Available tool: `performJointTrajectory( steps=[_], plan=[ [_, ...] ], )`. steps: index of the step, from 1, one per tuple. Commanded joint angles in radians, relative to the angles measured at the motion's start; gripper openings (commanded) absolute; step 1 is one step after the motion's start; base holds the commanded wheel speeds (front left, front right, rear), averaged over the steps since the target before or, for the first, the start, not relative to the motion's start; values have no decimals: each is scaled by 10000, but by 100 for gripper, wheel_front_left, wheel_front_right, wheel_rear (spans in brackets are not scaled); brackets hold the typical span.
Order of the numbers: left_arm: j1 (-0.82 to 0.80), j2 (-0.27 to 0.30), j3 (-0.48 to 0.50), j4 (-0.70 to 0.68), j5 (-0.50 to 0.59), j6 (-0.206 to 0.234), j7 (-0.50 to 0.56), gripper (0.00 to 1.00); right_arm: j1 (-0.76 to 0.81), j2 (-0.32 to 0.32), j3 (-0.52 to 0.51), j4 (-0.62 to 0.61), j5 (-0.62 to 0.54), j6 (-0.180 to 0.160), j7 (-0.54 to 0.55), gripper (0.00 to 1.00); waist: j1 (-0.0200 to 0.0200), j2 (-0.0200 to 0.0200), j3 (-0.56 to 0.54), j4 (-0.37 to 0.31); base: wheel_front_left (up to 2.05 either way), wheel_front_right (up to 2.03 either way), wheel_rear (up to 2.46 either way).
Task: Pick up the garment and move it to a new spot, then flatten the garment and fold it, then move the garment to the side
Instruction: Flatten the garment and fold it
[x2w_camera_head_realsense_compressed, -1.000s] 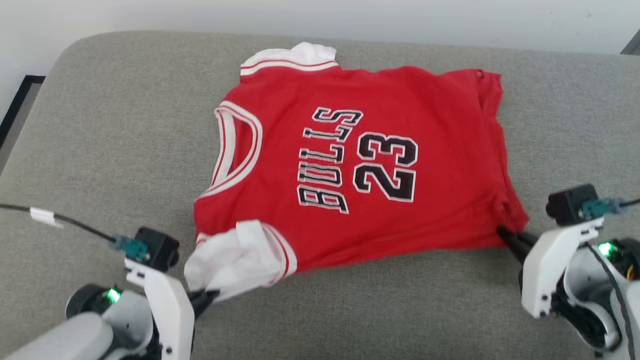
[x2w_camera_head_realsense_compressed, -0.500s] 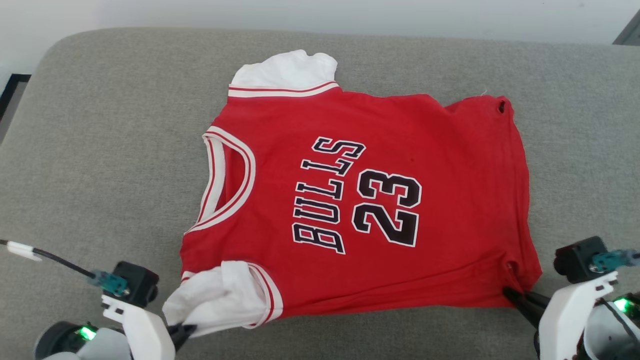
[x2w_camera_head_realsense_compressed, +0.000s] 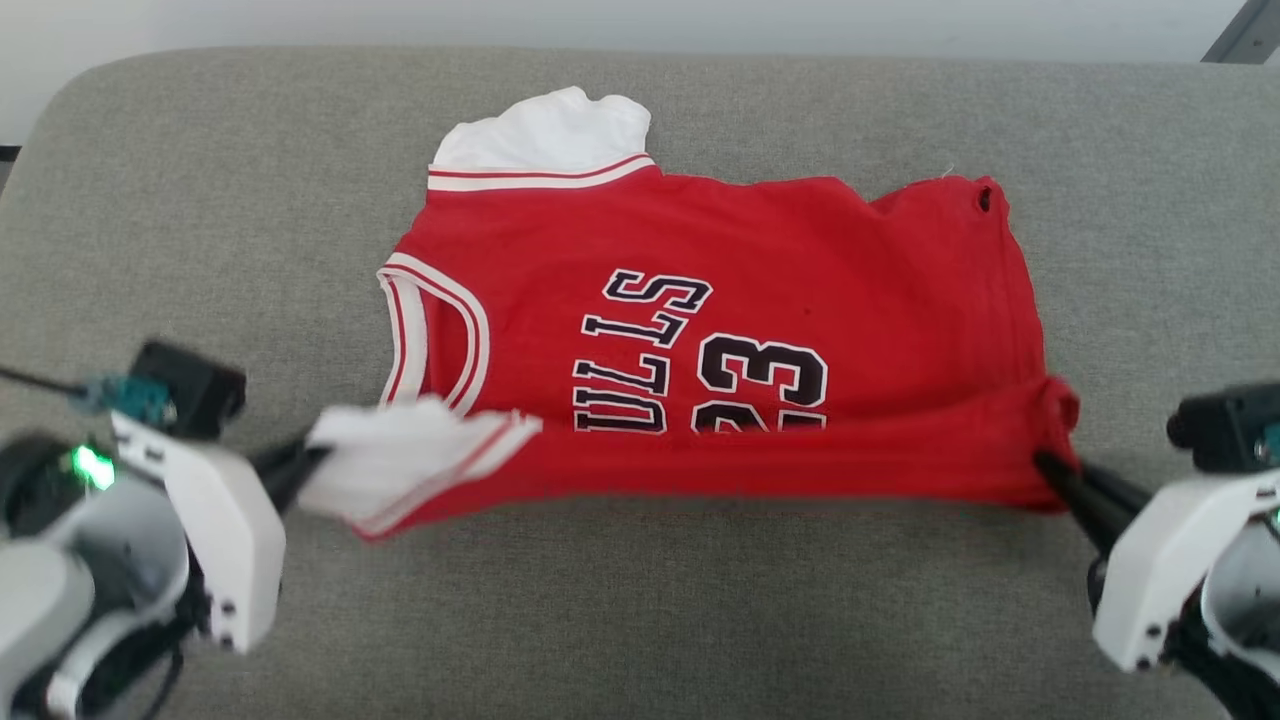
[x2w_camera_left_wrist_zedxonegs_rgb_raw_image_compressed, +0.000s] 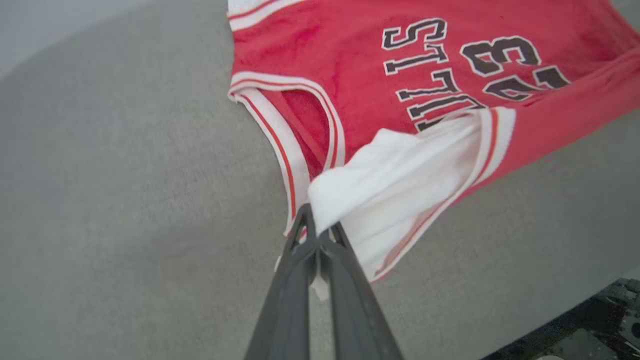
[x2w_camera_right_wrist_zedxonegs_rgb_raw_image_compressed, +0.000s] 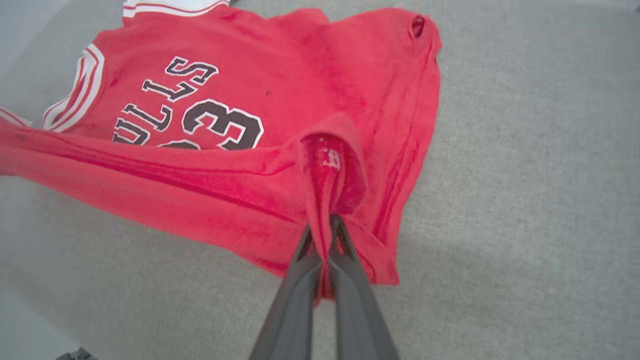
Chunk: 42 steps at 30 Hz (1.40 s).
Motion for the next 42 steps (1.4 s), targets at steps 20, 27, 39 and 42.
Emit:
performJointTrajectory(
  steps=[20, 27, 39, 42],
  plan=[
    [-4601, -3649, -609, 6974, 1700, -3556, -34, 0, -4011, 1374, -232, 3883, -2076, -5, -805, 0, -1, -1, 1023, -327, 0, 0, 0],
    [-5043, -4633, -1106, 9013, 1033, -3687, 194, 1, -4834, 1495, 124, 5199, -2380, -5, -1280, 0, -1, -1, 1360, -462, 0, 0, 0],
    [-5648, -4582, -1420, 9736, -563, -3689, 574, 100, -5148, 1697, 158, 5726, -2563, -4, -1448, 100, -1, -1, 1308, -404, 0, 0, 0],
    [-5633, -4268, -1447, 9459, -751, -3689, 814, 100, -4979, 1725, 12, 5241, -2423, -4, -1549, 100, -1, -1, 1192, -349, 0, 0, 0]
  ],
)
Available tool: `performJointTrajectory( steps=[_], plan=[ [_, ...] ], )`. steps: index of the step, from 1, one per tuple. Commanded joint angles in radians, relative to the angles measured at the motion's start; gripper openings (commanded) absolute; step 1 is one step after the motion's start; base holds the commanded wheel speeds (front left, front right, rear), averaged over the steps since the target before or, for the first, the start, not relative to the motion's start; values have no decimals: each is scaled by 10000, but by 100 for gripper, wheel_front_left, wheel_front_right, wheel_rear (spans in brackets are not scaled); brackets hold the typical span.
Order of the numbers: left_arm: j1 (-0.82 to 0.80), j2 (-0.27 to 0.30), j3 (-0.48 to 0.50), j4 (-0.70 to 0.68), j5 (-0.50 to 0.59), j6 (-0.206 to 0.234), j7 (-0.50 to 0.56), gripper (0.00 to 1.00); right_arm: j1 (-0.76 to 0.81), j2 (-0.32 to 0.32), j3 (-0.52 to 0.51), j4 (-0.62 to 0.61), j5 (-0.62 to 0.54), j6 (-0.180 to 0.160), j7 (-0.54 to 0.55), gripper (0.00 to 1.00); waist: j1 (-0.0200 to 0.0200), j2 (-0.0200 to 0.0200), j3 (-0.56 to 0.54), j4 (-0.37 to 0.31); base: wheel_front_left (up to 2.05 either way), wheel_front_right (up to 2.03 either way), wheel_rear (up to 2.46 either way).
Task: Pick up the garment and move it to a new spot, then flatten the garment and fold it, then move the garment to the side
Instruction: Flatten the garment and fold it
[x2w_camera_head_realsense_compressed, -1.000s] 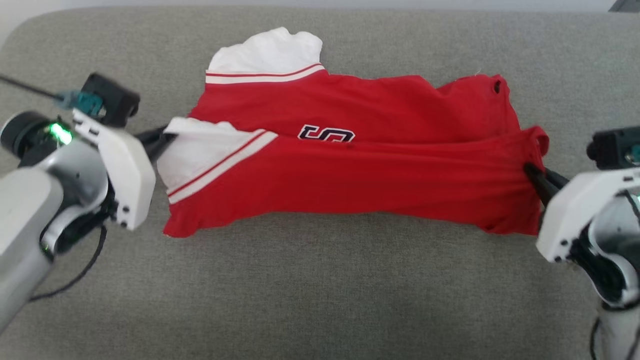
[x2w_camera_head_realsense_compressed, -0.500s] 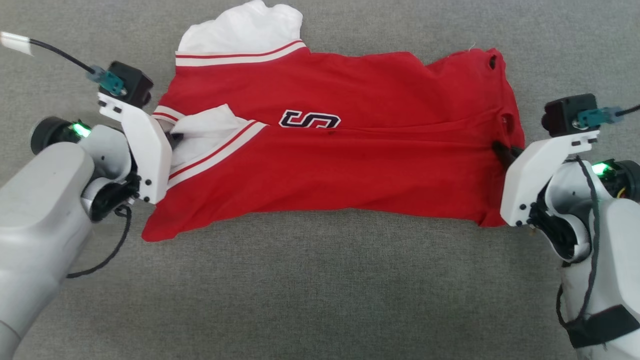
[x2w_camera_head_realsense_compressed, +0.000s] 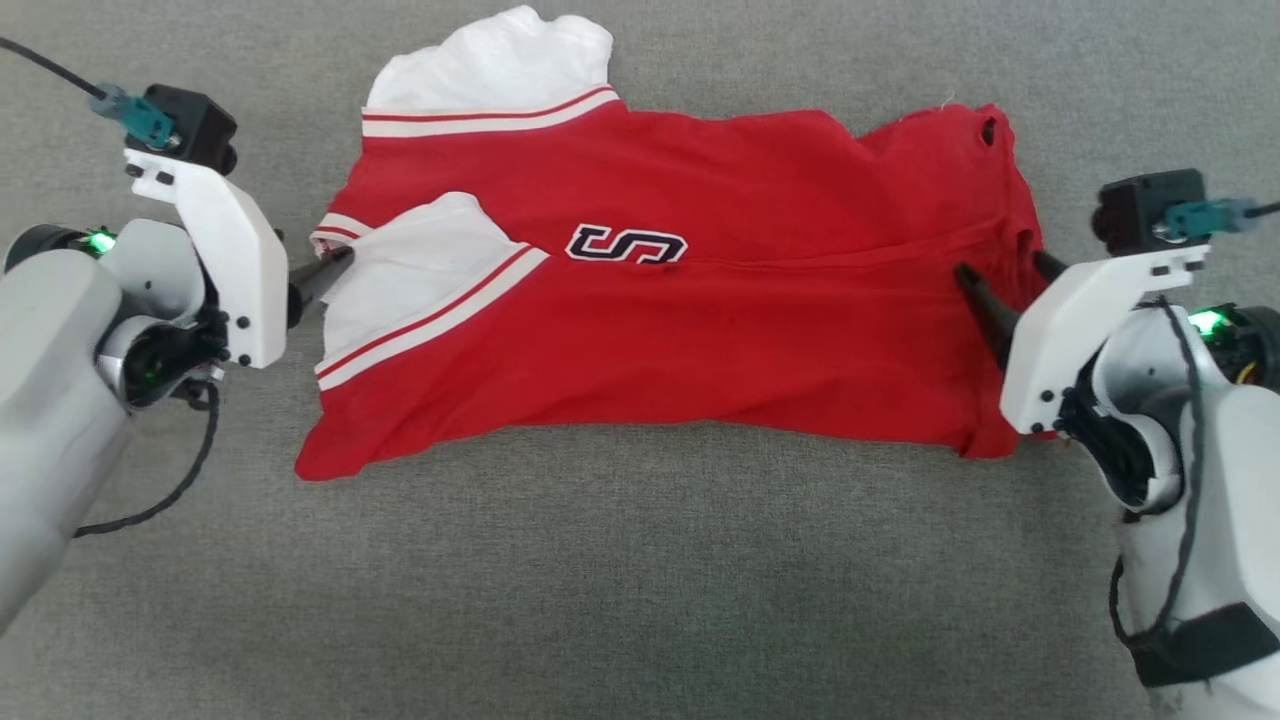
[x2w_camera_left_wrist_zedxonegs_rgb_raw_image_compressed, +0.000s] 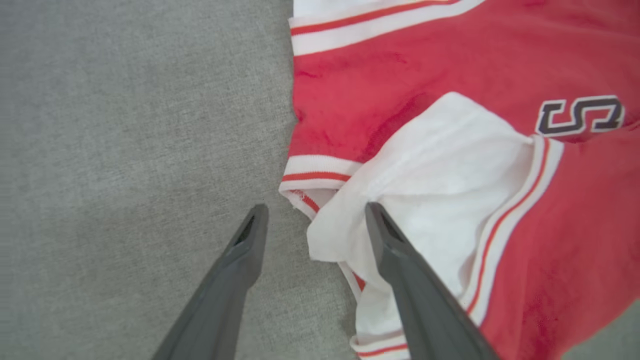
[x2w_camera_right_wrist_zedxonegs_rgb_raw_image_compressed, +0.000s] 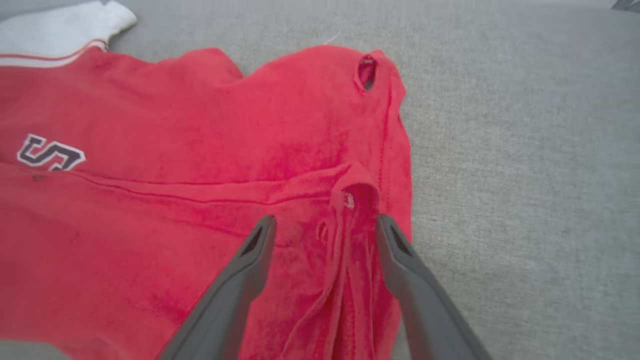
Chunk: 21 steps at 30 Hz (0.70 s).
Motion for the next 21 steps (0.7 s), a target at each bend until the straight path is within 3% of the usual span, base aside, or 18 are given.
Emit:
performJointTrajectory(
  steps=[1, 5, 12, 21],
  plan=[
    [-20, 179, -3, -159, -90, -6, 154, 100, 161, 44, -95, -287, 80, -2, -155, 100, 0, 0, -91, 42, 0, 0, 0],
    [270, 529, 135, -850, -492, 82, 449, 100, 624, 125, -385, -1105, 269, -2, -706, 100, 0, 0, -288, 104, 0, 0, 0],
    [972, 1262, 126, -2571, -749, 913, 798, 100, 1266, 383, -850, -2347, 171, -2, -1713, 100, 0, 0, -467, 85, 0, 0, 0],
    [2546, 2321, 85, -5030, -1363, 2626, 1008, 100, 2031, 760, -1407, -3841, -253, -2, -3375, 100, 0, 0, -531, -222, 0, 0, 0]
  ],
)
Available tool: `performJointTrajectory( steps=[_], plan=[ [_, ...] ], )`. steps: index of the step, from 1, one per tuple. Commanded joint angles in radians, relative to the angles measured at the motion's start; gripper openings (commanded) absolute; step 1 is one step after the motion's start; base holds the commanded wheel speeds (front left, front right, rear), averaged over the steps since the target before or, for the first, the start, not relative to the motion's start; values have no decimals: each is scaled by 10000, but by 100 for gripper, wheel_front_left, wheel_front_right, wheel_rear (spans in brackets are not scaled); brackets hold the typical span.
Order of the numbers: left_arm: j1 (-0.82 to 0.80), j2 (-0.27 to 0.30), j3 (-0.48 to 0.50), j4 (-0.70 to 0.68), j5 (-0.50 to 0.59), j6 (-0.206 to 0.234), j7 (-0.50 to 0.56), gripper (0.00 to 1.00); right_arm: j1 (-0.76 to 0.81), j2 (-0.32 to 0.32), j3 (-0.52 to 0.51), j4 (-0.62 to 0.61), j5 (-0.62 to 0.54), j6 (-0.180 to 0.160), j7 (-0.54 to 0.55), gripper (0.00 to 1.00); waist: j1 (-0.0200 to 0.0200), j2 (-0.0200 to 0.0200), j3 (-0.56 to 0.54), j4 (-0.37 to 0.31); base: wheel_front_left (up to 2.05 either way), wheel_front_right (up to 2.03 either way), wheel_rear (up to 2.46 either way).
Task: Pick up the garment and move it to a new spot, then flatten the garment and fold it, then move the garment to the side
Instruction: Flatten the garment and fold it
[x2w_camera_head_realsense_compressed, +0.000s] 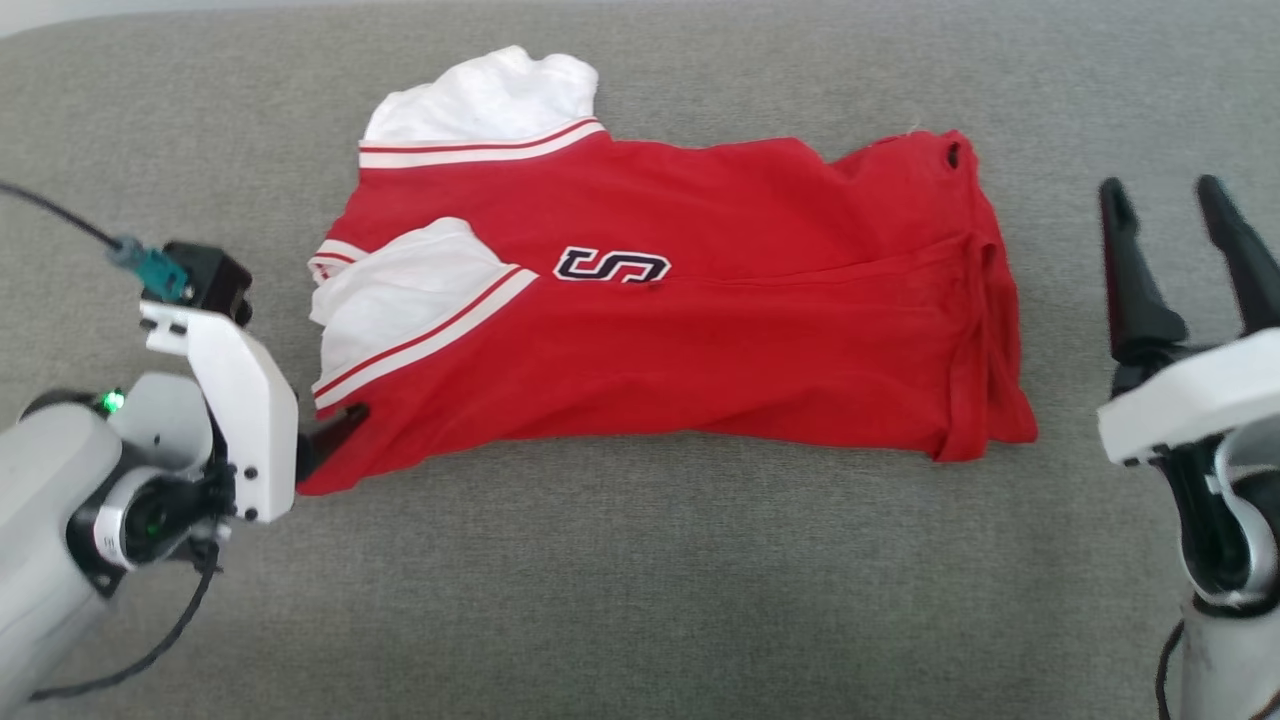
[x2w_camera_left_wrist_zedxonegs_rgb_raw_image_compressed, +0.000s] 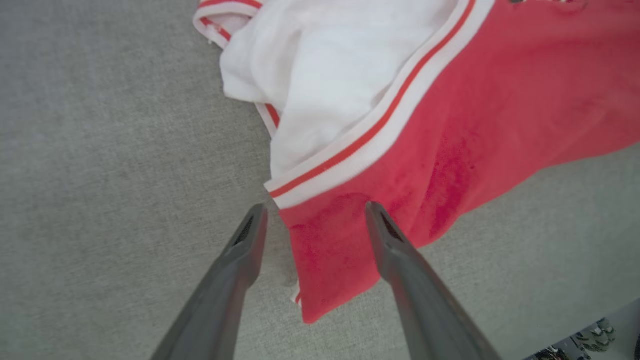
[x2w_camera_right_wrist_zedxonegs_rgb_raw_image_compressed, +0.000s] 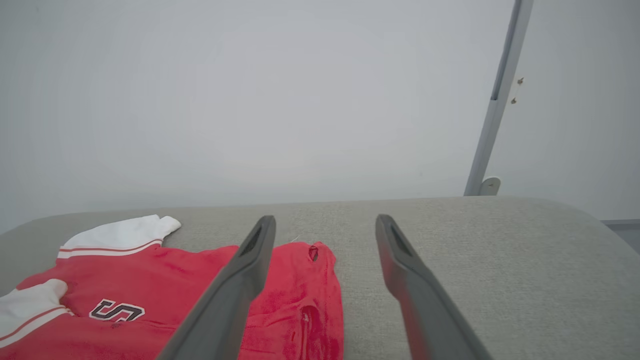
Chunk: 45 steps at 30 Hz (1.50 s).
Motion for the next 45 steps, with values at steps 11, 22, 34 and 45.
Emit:
performJointTrajectory(
  steps=[11, 22, 34, 45],
  plan=[
    [954, 11, 108, 195, -829, 924, 86, 100, 1055, 67, -20, -233, 368, -2, 216, 100, 0, 0, 0, -592, 0, 0, 0],
    [806, -886, -196, 1545, -819, 214, 223, 0, 1262, 72, 443, 943, 762, 0, 2253, 100, 0, 0, -27, -644, 0, 0, 0],
    [126, -1663, -318, 2354, -315, -367, 59, 0, 24, 71, 578, 3099, 64, 0, 4694, 100, 0, 0, 162, -17, 0, 0, 0],
    [-84, -1967, -381, 2786, -234, -672, 13, 0, -517, -261, 975, 3770, 135, 3, 6109, 0, 0, 0, 174, 282, 0, 0, 0]
  ],
)
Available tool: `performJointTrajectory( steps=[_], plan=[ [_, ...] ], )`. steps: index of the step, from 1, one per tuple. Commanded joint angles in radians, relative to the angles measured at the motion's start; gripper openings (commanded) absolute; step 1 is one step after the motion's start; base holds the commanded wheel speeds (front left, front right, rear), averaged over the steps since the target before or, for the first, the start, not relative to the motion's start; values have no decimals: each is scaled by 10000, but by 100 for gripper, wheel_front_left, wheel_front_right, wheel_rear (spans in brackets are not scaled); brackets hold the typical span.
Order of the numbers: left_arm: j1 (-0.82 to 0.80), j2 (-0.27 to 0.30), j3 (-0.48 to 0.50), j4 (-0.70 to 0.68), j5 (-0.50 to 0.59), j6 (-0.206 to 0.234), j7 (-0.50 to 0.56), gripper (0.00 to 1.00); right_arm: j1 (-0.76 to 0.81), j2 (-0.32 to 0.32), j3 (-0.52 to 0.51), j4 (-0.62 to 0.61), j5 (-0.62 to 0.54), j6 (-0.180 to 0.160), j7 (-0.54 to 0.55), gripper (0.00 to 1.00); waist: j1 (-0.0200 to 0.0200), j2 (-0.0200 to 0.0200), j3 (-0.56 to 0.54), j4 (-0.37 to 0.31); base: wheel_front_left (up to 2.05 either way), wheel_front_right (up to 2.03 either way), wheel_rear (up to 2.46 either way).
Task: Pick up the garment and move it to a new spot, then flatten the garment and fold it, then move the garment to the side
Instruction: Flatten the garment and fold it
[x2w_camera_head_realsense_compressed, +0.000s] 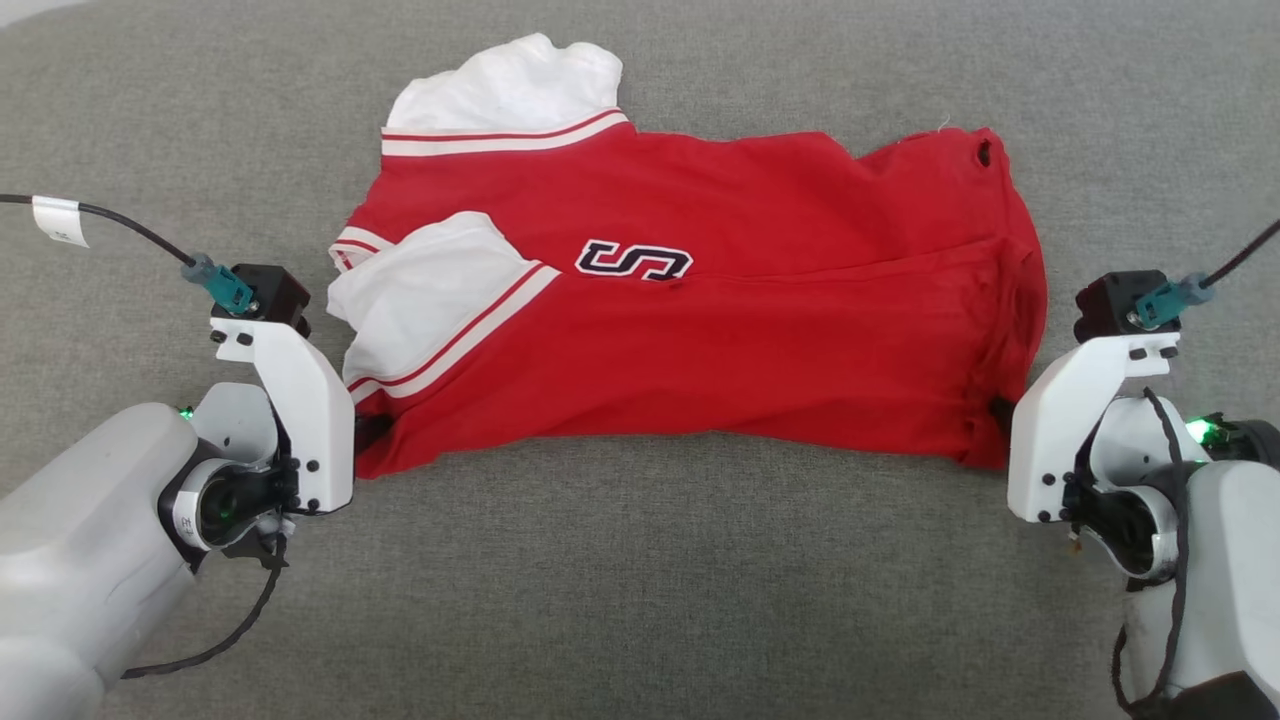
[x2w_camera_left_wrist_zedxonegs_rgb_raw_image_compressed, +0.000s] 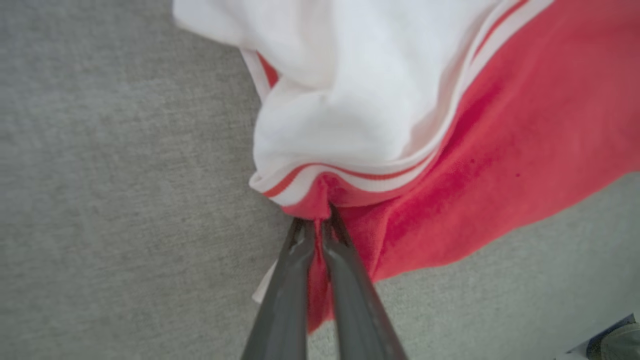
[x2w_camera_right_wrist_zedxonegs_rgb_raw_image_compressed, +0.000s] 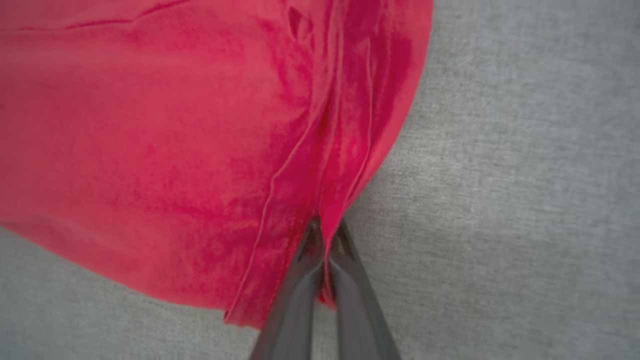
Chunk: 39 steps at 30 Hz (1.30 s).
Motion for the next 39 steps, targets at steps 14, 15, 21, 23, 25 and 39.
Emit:
performJointTrajectory(
  steps=[14, 15, 21, 23, 25, 39],
  plan=[
    [450, 1511, 177, -2213, -293, 877, 514, 0, 852, -1258, 440, -2483, 1323, 6, 2332, 0, 0, -1, -280, 13, 0, 0, 0],
    [510, 1673, 199, -2535, -303, 1009, 525, 0, 967, -1348, 446, -2694, 1413, 6, 2509, 0, 0, -1, -286, 19, 0, 0, 0],
    [1110, 2507, 286, -4281, -496, 1942, 429, 0, 1708, -1632, 181, -3737, 1819, 6, 3440, 0, 0, -1, -282, 37, 0, 0, 0],
    [1360, 2737, 285, -4767, -603, 2241, 394, 0, 1956, -1663, 72, -3999, 1904, 6, 3759, 0, 0, -1, -266, 44, 0, 0, 0],
    [1591, 2874, 280, -5158, -679, 2471, 299, 0, 2131, -1639, -63, -4159, 1891, 6, 3862, 0, 0, -1, -235, 50, 0, 0, 0],
    [2141, 2451, 250, -4519, -1058, 2276, -34, 100, 2210, -1314, 122, -3386, 1517, 6, 2739, 100, 0, -1, -166, -29, 0, 0, 0]
  ],
)
